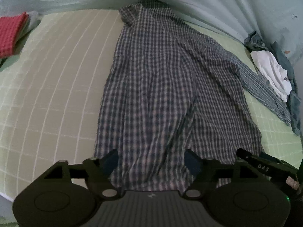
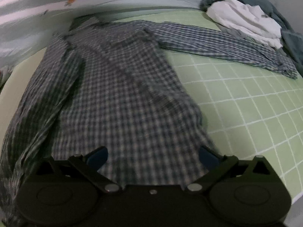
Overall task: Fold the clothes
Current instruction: 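Open the left gripper and release the shirt panel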
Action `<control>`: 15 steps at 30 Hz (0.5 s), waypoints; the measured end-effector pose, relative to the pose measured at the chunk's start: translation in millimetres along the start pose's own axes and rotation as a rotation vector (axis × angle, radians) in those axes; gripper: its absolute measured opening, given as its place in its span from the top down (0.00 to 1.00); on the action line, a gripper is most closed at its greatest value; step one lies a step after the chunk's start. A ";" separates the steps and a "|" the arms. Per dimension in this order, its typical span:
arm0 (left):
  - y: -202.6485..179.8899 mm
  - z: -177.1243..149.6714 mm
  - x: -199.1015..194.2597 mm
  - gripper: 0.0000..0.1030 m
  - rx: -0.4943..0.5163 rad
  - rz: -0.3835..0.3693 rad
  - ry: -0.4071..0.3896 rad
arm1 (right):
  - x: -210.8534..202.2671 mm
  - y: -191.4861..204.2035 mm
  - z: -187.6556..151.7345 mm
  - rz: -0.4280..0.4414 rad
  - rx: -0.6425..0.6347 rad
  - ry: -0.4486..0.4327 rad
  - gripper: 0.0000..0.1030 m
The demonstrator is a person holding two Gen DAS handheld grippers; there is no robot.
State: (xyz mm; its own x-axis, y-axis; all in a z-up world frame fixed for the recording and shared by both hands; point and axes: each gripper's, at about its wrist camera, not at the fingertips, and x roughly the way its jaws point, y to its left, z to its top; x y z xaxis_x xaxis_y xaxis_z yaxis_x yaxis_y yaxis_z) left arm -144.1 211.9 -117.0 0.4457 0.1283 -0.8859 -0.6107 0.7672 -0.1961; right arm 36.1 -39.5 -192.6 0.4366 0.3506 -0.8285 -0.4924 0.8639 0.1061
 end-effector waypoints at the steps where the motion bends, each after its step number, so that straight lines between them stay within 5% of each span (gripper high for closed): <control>1: -2.5 2.5 1.7 0.20 0.003 0.008 -0.003 | 3.5 -3.8 3.9 0.001 0.012 0.000 0.00; 9: -7.8 35.3 20.8 0.20 -0.065 0.035 -0.038 | 32.1 -27.5 39.3 -0.005 0.061 -0.009 0.00; 15: 21.6 95.6 40.8 0.26 -0.180 0.063 -0.111 | 57.7 -55.2 75.7 -0.072 0.117 -0.050 0.00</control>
State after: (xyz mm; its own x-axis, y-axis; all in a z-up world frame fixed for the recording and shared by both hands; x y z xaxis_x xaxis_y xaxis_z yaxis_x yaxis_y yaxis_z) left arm -76.5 293.8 -117.2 0.4660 0.2484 -0.8492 -0.7425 0.6318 -0.2226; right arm 145.5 -39.6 -204.7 0.5059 0.3014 -0.8083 -0.3690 0.9225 0.1130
